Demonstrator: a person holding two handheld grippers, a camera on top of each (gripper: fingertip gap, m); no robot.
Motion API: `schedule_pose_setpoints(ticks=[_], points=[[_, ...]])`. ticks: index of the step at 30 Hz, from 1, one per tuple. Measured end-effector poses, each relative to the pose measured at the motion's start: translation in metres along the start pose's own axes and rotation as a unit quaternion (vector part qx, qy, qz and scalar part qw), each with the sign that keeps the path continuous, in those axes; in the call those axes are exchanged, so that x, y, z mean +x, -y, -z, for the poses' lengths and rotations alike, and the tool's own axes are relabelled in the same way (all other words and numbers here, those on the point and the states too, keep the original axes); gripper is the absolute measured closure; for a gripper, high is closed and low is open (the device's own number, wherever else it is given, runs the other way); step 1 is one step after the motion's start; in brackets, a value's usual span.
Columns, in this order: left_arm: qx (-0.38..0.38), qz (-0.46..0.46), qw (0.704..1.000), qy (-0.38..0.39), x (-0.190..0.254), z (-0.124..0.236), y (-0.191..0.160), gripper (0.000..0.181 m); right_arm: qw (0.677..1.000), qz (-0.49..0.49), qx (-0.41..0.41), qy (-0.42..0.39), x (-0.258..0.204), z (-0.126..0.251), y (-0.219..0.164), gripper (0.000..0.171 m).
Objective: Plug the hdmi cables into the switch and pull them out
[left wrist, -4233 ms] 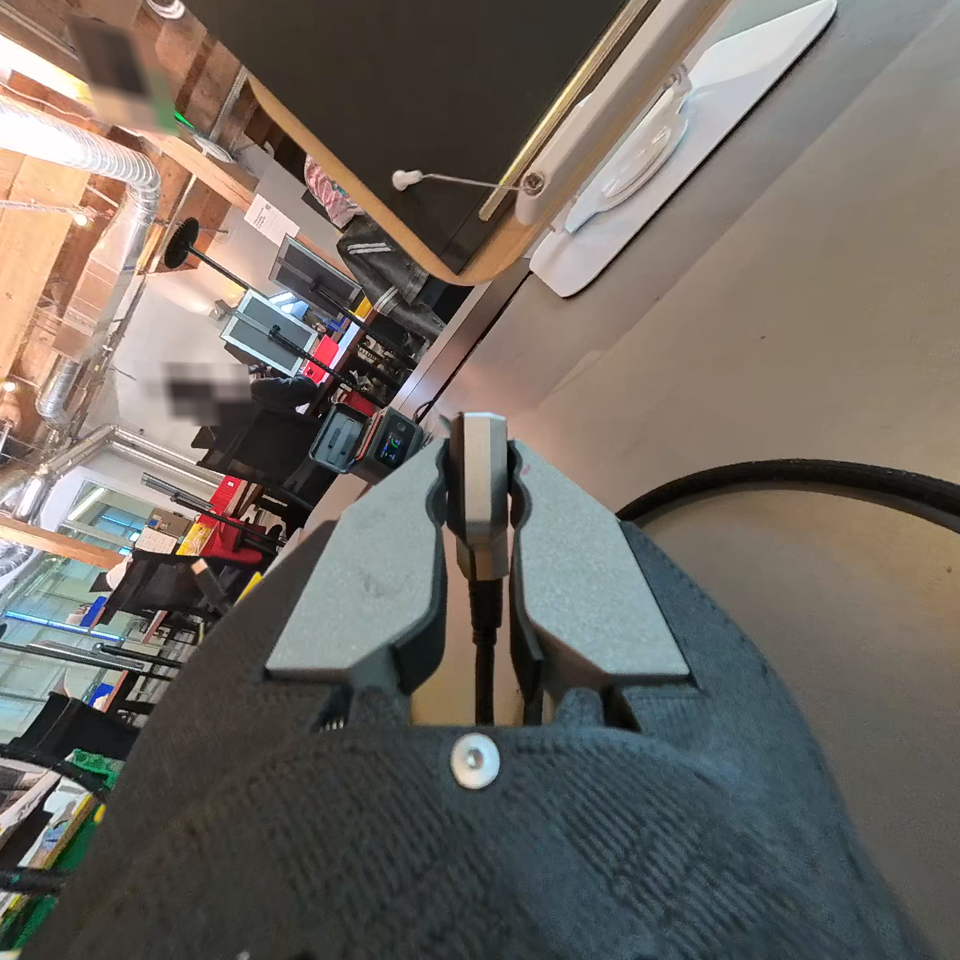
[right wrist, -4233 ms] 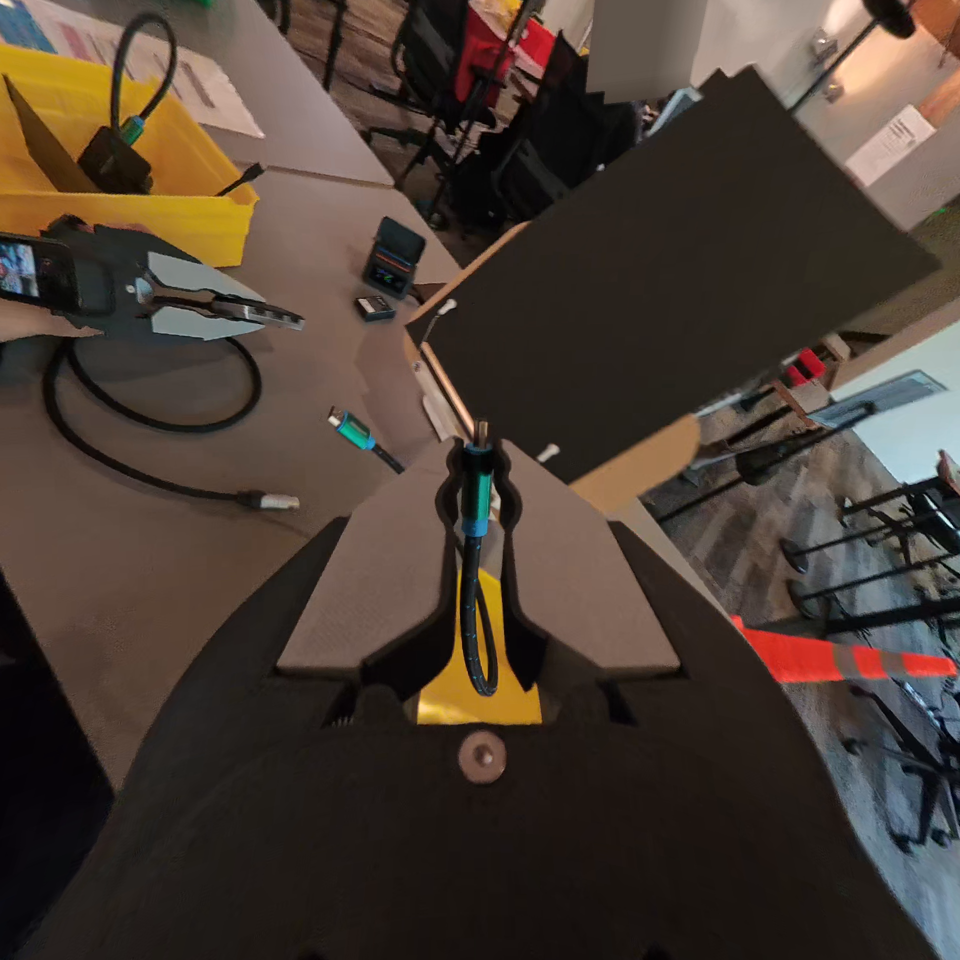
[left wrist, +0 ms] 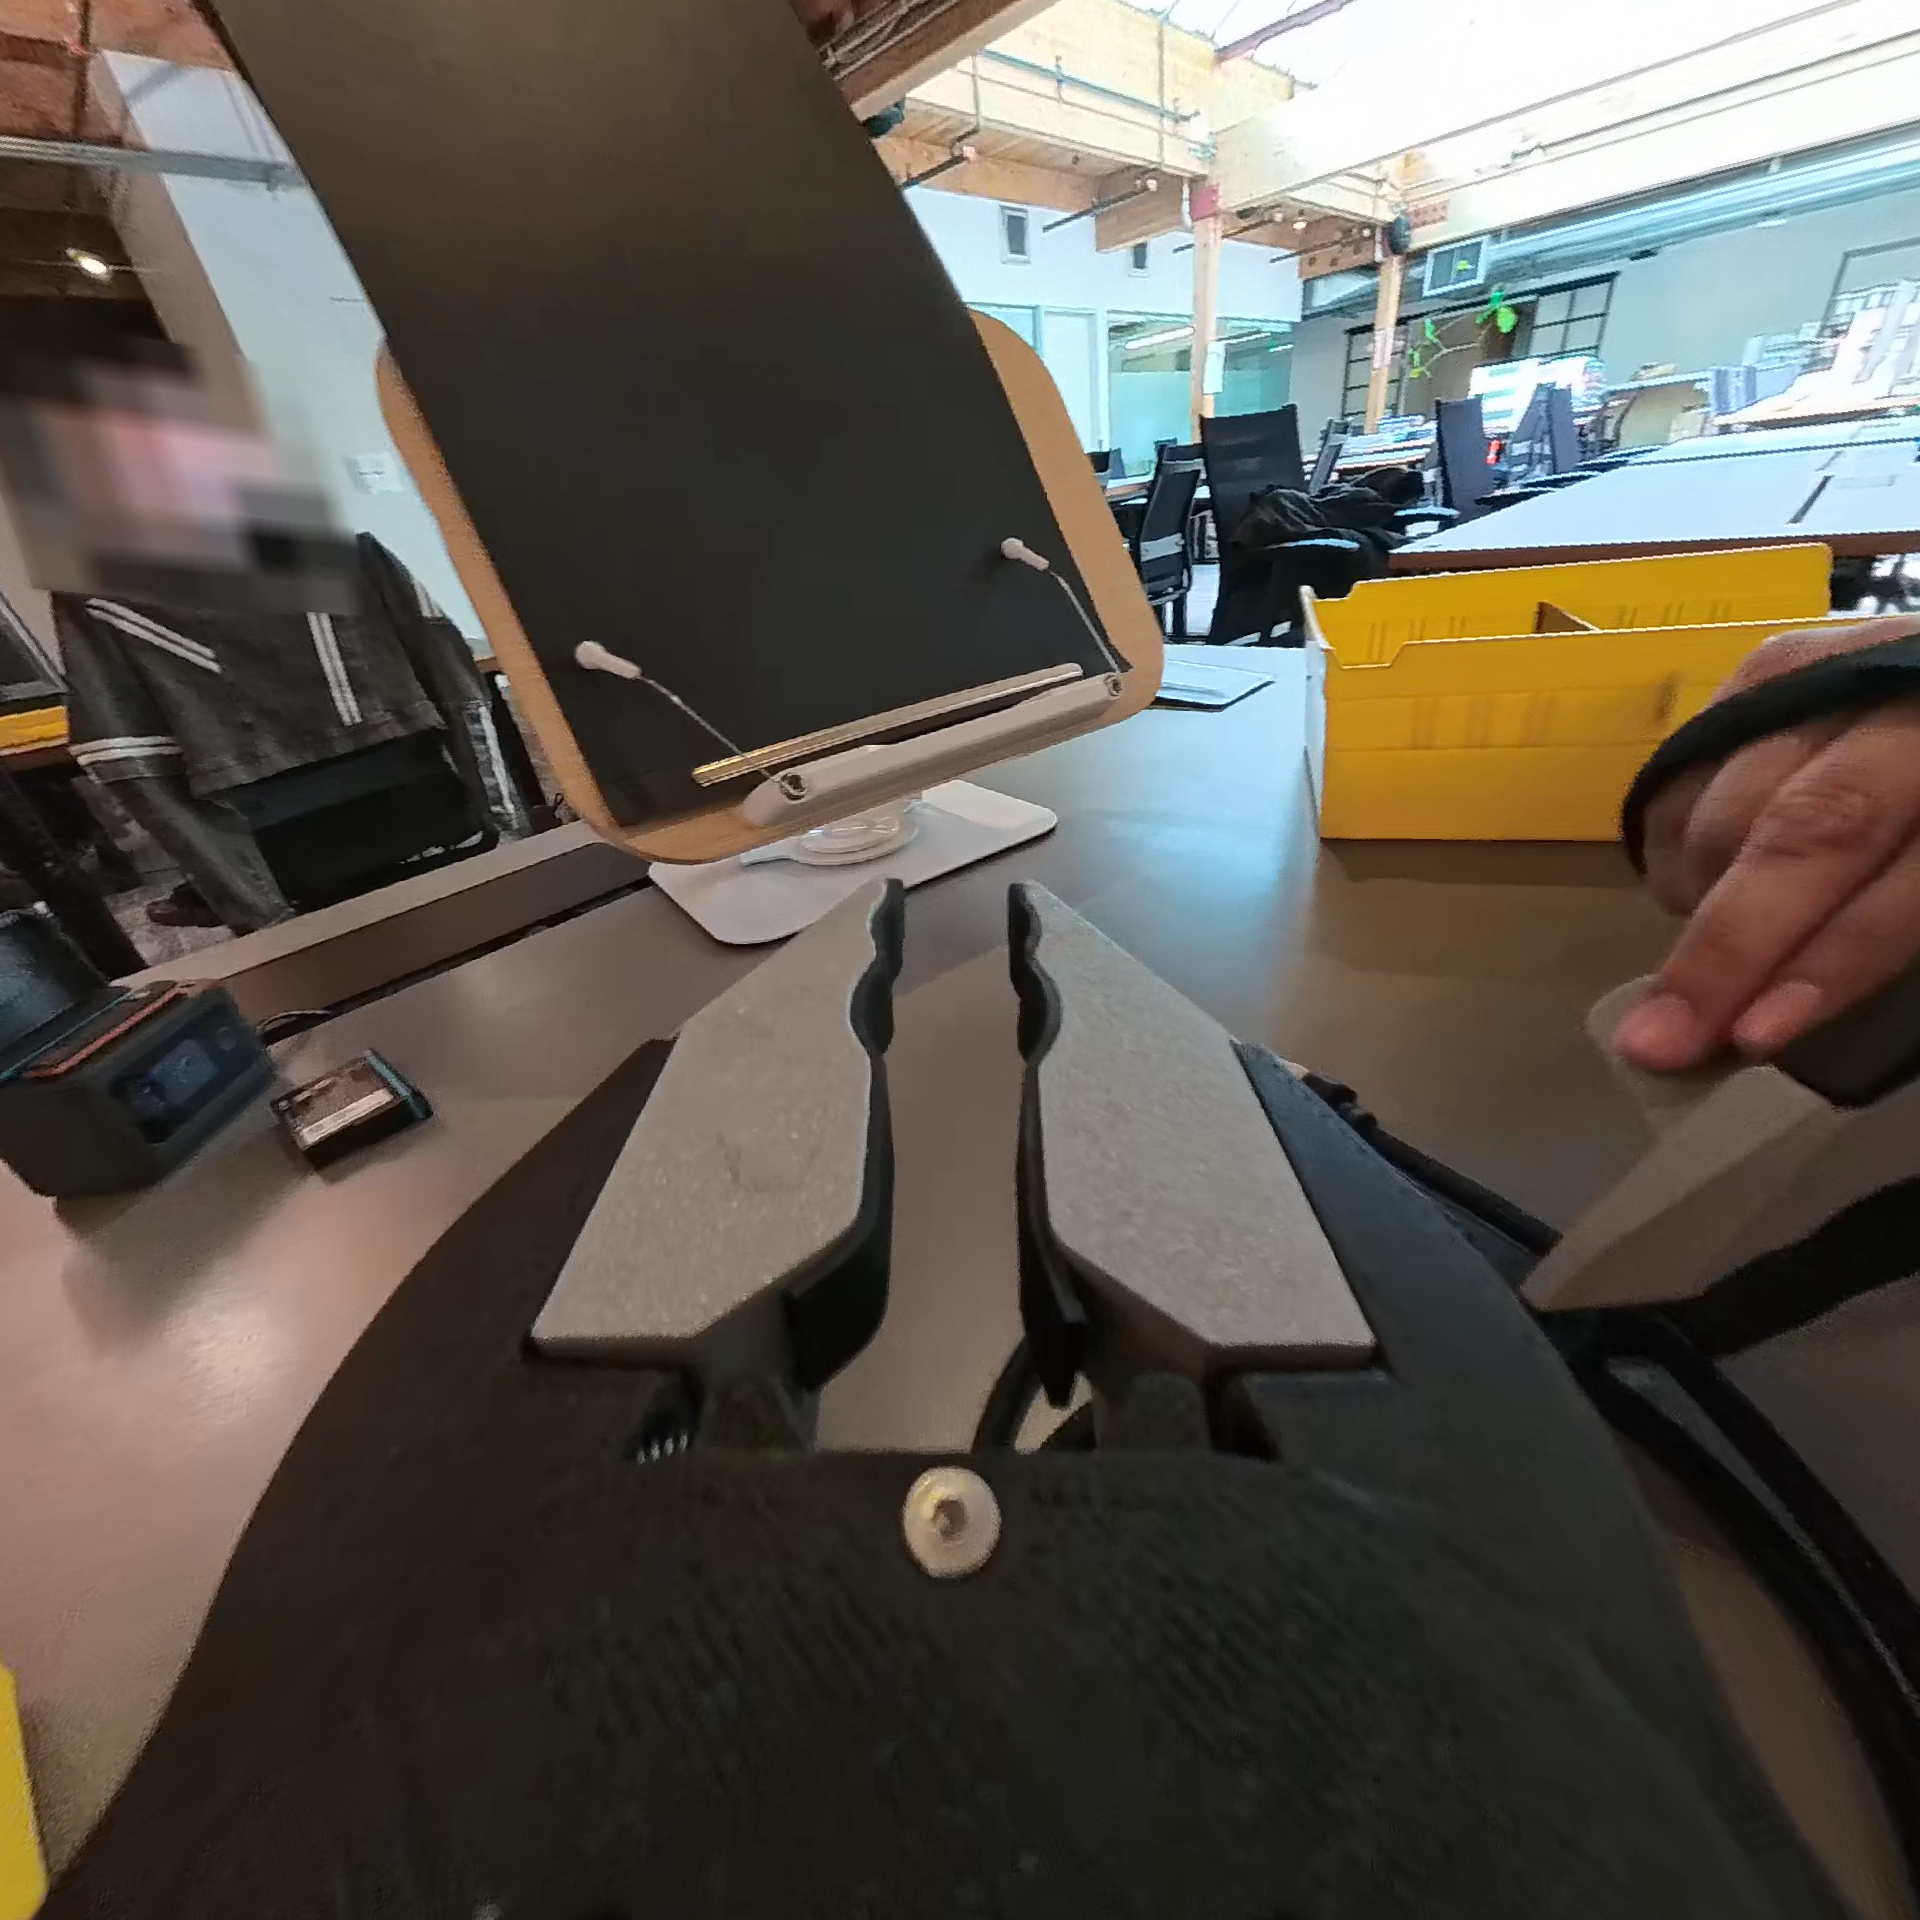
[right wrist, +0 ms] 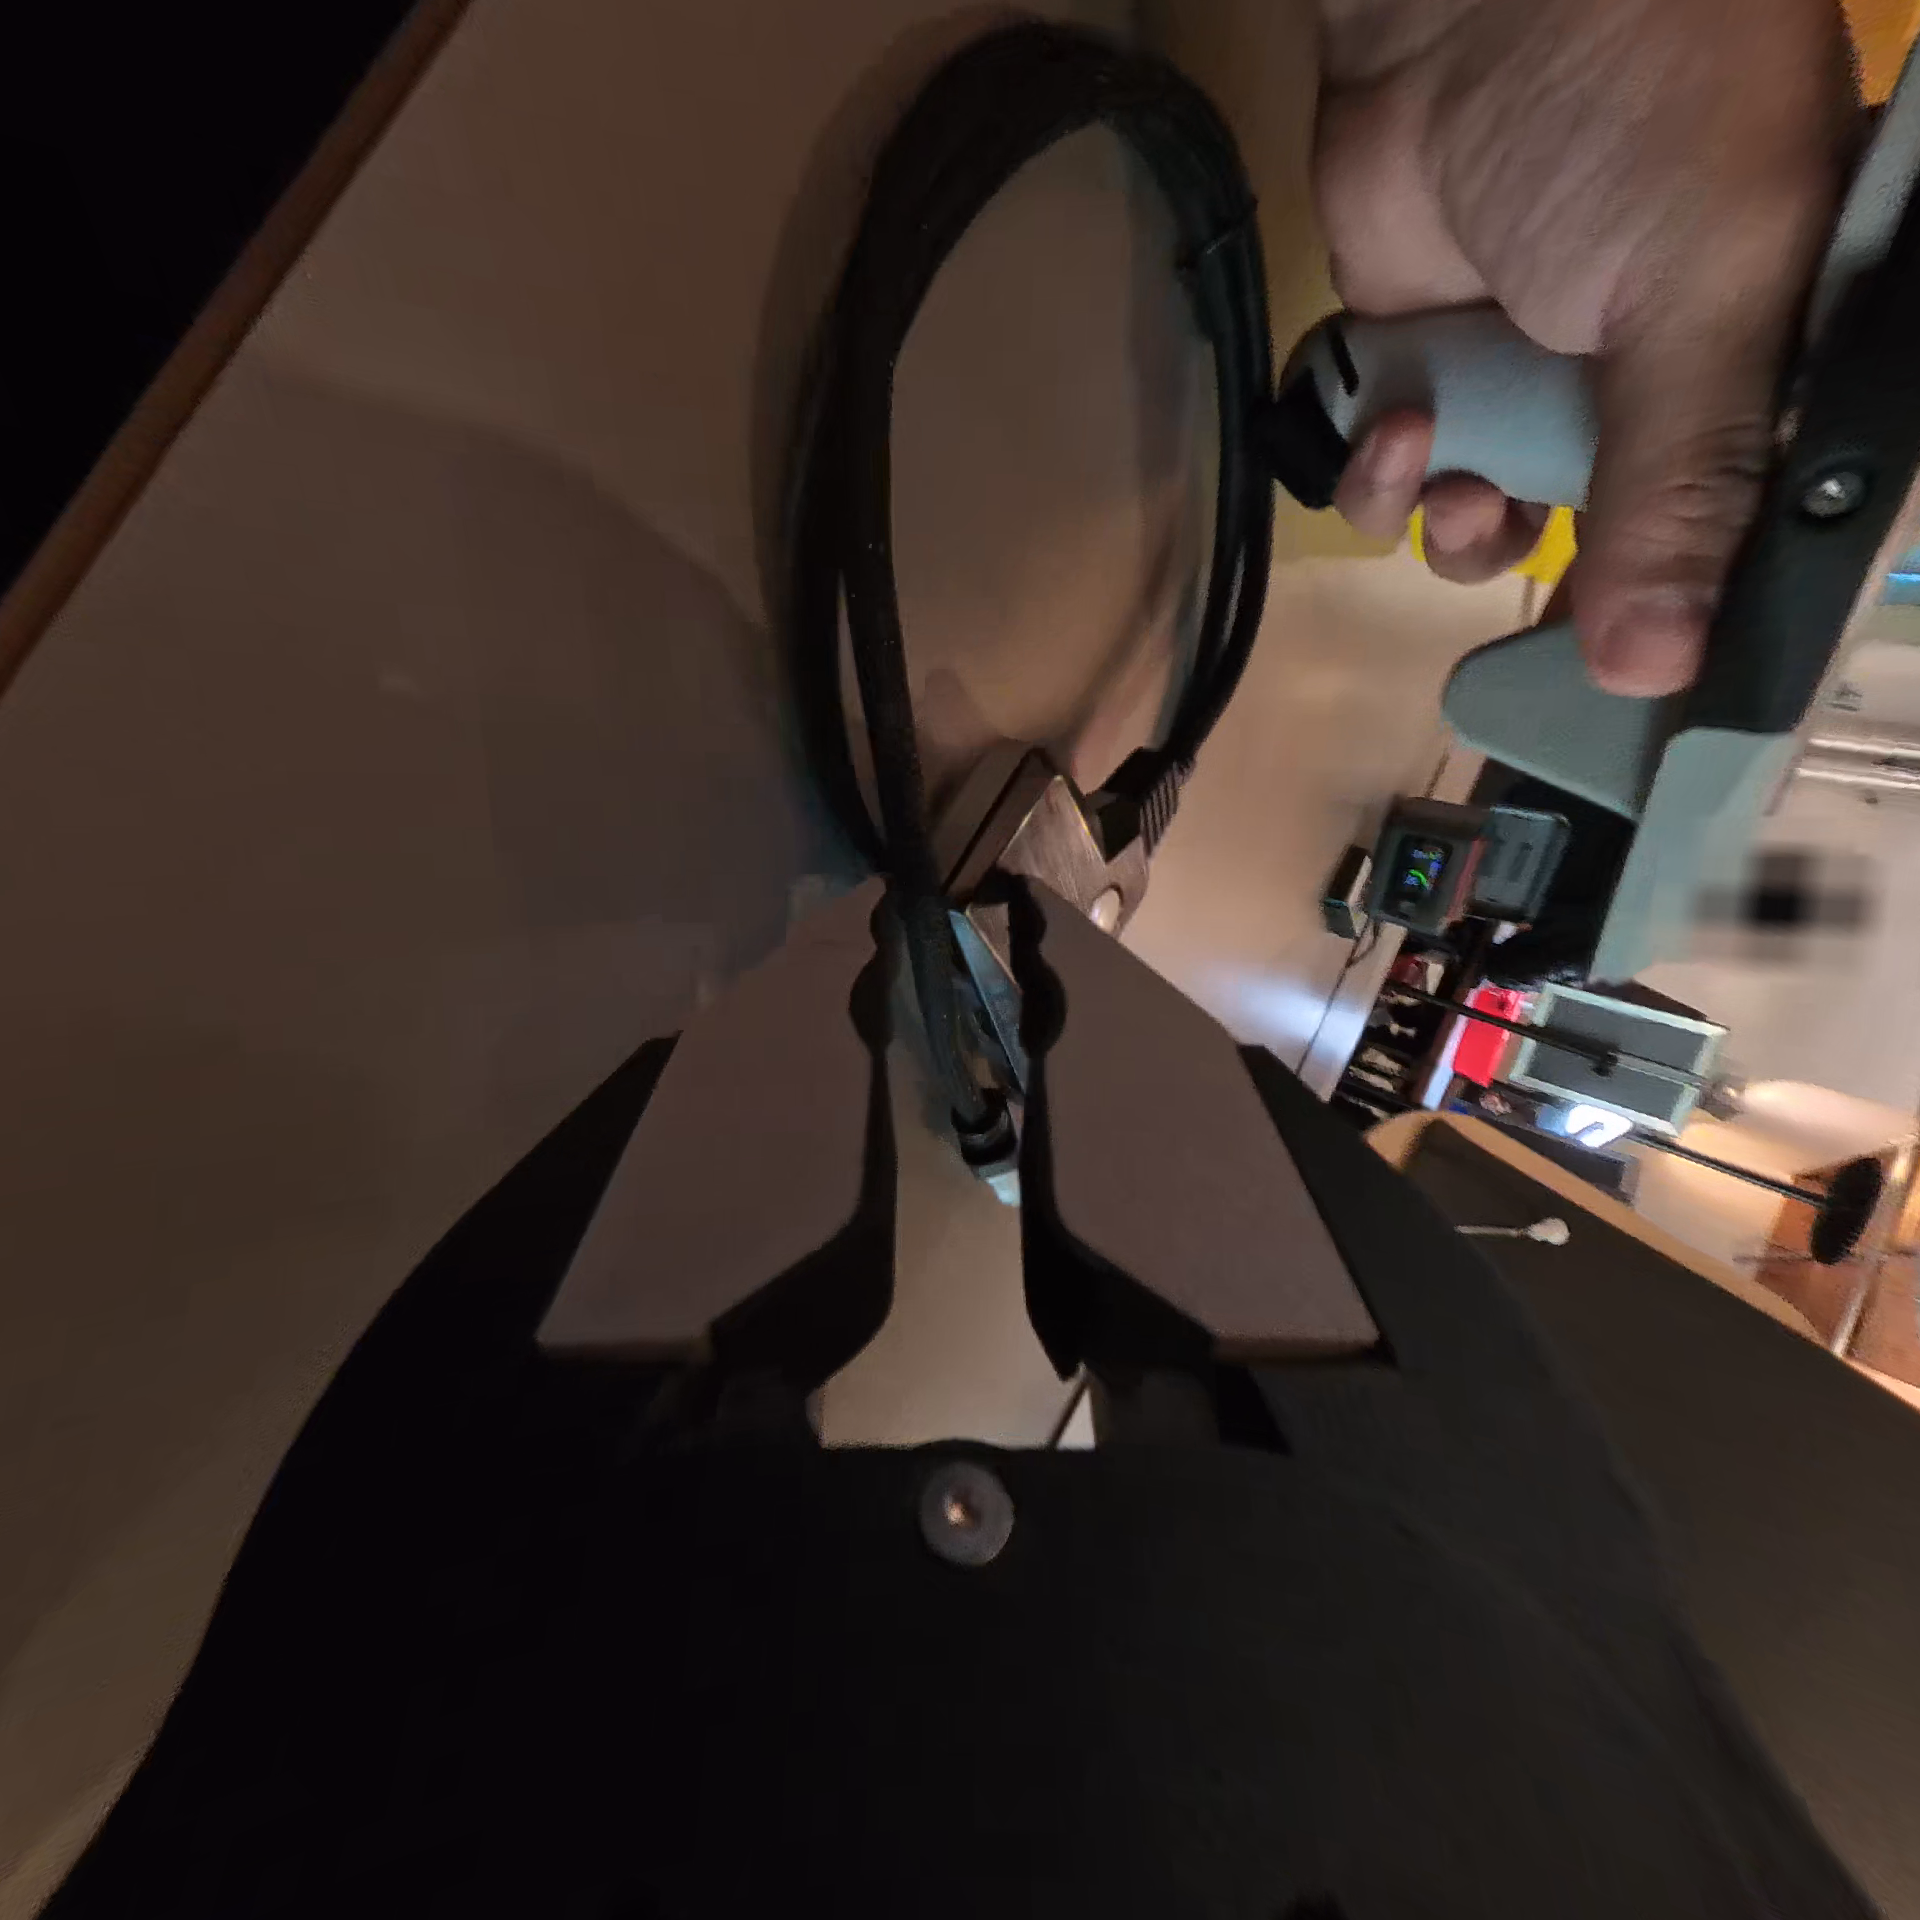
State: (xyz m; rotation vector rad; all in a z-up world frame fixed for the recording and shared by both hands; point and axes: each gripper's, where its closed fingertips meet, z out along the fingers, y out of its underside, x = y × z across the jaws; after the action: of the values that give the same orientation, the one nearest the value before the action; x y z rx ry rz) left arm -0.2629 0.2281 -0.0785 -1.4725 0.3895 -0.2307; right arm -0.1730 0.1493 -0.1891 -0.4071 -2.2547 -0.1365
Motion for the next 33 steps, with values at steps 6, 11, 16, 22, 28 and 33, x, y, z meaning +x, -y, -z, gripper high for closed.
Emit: schedule_pose_setpoints(ticks=[6,11,16,22,28,33], points=[[0.004,0.021,0.999,0.026,-0.012,0.002,0.001,0.164,0.999,-0.019,-0.016,-0.045,0.012,0.009,-0.008,0.157],[0.011,0.018,0.999,0.034,-0.015,0.004,0.004,0.165,0.997,-0.044,-0.017,-0.056,0.015,0.020,-0.011,0.160],[0.001,0.009,0.999,0.046,-0.019,0.004,0.001,0.165,0.997,-0.069,-0.013,-0.043,0.002,0.029,-0.023,0.161],[-0.067,0.025,0.997,0.012,-0.007,-0.007,-0.027,0.161,0.988,-0.146,0.029,-0.029,-0.006,0.037,-0.027,0.162],[-0.088,0.039,0.995,-0.022,0.007,-0.012,-0.034,0.162,0.980,-0.193,0.019,-0.040,-0.011,0.022,-0.034,0.121],[-0.093,0.068,0.993,-0.035,0.006,-0.012,-0.036,0.162,0.978,-0.185,0.010,-0.099,0.008,0.016,-0.036,0.119]])
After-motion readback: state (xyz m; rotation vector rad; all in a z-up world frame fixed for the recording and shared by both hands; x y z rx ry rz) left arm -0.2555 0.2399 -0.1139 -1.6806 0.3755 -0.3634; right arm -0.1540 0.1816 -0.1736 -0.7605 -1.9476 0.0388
